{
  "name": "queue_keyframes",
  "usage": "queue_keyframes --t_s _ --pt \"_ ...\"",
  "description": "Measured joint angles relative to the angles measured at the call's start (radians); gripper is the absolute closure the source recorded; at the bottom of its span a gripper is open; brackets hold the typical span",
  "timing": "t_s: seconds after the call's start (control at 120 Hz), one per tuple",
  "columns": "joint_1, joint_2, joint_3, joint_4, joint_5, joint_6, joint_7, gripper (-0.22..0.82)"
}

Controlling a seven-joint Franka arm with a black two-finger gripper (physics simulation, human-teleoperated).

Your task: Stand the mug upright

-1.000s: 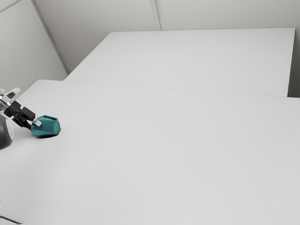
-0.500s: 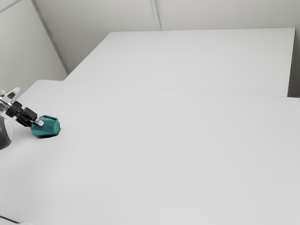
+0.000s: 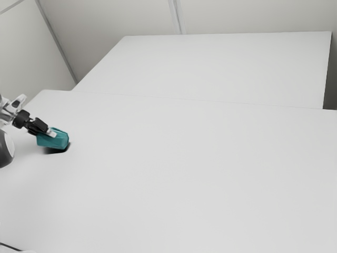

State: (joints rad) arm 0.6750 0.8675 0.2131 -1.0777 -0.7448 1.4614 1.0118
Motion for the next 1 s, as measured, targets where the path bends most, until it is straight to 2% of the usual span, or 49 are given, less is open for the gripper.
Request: queue_keyframes --t_s 0.175,0.308,0.442,0.642,0.7,0.775,0.867,1.0 --pt "-0.005 -0.039 -0.029 0.012 -0.015 -0.015 0.002 0.71" --pt "-0.049 -0.107 -0.042 0.014 -0.016 -0.023 0.002 0.74" --pt "-0.159 -0.178 -0.039 0.008 0.036 -0.023 -0.003 0.77" --pt "-0.372 -0.247 -0.036 -0.02 0.251 0.008 -0.033 0.78" --pt "-0.428 -0.28 -0.038 -0.079 0.312 0.04 -0.044 0.78" --pt "-0.489 -0.366 -0.042 -0.219 0.377 0.11 -0.057 0.79" --pt "-0.523 -0.492 -0.074 -0.42 0.455 0.23 -0.073 0.79" --pt "-0.566 -0.597 -0.114 -0.578 0.572 0.384 -0.104 0.79"
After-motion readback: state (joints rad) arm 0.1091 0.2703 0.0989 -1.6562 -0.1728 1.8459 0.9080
